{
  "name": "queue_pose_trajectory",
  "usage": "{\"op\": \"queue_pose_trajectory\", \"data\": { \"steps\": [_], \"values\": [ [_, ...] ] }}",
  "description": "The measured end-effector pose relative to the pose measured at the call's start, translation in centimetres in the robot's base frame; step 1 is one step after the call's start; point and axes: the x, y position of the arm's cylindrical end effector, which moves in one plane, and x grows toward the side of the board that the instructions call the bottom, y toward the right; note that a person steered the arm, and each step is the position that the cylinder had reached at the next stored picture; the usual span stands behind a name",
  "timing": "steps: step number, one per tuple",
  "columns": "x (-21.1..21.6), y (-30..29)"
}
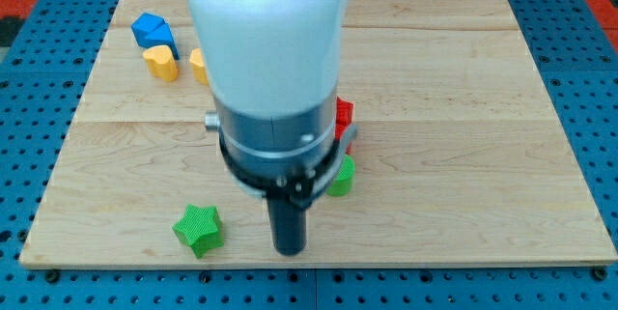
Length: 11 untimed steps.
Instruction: Slightly move the green star below the yellow heart
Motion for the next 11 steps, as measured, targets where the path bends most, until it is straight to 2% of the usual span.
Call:
{"op": "queue_pose_trajectory", "data": {
  "steps": [1, 3, 4, 7, 8, 9, 11],
  "values": [
    [0.6, -1.7],
    [-1.3, -14.6],
    [-3.2, -15.1],
    [-3.2, -3.8],
    [-6.5, -2.8],
    [-7.7, -4.5],
    [-10.0, -14.9]
  ]
}}
